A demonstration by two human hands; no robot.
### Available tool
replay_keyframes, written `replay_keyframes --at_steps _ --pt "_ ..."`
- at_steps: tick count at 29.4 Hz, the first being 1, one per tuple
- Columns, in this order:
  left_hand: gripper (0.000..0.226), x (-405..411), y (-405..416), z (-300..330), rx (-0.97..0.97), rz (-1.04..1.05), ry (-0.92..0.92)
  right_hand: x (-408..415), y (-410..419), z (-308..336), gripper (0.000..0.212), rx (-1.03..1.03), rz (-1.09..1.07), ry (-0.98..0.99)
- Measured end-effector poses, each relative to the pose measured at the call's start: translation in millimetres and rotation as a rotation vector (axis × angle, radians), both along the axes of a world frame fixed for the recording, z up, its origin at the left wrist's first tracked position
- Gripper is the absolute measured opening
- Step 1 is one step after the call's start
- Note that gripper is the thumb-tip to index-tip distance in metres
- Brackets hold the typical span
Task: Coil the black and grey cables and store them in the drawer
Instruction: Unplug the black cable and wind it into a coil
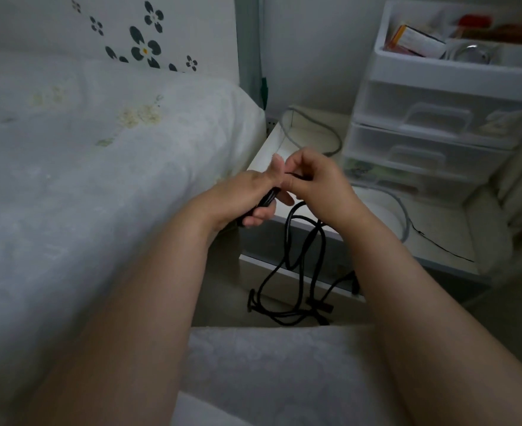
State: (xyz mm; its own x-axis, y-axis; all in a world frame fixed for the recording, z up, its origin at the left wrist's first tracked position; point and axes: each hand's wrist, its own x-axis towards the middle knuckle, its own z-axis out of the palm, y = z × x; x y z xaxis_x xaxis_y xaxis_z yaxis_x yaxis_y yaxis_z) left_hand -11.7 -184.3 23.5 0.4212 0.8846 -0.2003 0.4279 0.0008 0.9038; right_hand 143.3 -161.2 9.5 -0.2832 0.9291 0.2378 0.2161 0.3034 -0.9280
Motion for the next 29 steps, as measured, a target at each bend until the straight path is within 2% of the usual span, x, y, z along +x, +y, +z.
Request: replay_keyframes --at_steps 2,5,7,10,12,15,18,19,21,23,25,27,29 --pt "0.079 0.8 -1.8 1.8 -0.009 -0.089 0.001 2.6 0.2 1.8 0.010 -0.094 0.115 0.158" --pt "0.071 0.8 -5.7 5.4 -0.020 -0.124 0.004 10.7 3.2 1.6 0.006 -0.164 0.179 0.201" --pt "0.069 -0.5 -8.2 10.1 -0.026 -0.122 -0.044 13.3 1.6 1.5 0.021 -0.154 0.131 0.106" --pt "0.082 -4.6 -10.1 17.8 -0.046 -0.107 -0.134 11.5 -5.4 4.6 0.051 -0.137 0.112 -0.104" --pt "0.090 -10.6 -9.5 22.0 -0.084 -0.075 -0.213 11.8 -7.0 5.2 0.059 -0.202 0.160 -0.192" --pt "0.086 -19.7 -6.7 24.0 -0.139 -0.009 -0.381 15.8 -2.4 0.3 0.035 -0.354 0.303 -0.096" --pt "0.067 -20.4 -3.8 22.5 -0.174 0.049 -0.606 15.1 3.3 -9.7 0.015 -0.299 0.330 -0.125" --pt "0.066 -20.9 -2.9 22.5 -0.178 0.065 -0.713 14.7 4.4 -12.0 0.015 -0.286 0.327 -0.160" --pt "0.065 -23.6 -0.2 24.0 -0.152 0.141 -0.949 15.7 5.6 -15.2 0.034 -0.315 0.356 -0.369" --pt "0.063 -26.2 2.1 24.4 -0.117 0.305 -1.151 16.5 2.3 -14.1 0.058 -0.409 0.460 -0.689" --pt "0.060 -26.9 3.9 21.7 -0.090 0.487 -1.286 14.0 -2.4 -14.1 0.081 -0.484 0.544 -0.889" --pt "0.058 -27.2 5.6 18.6 -0.055 0.585 -1.296 11.6 -6.9 -16.4 0.094 -0.464 0.519 -0.962" --pt "0.059 -29.5 5.3 19.0 -0.050 0.568 -1.184 10.5 -10.3 -16.4 0.094 -0.366 0.423 -0.852"
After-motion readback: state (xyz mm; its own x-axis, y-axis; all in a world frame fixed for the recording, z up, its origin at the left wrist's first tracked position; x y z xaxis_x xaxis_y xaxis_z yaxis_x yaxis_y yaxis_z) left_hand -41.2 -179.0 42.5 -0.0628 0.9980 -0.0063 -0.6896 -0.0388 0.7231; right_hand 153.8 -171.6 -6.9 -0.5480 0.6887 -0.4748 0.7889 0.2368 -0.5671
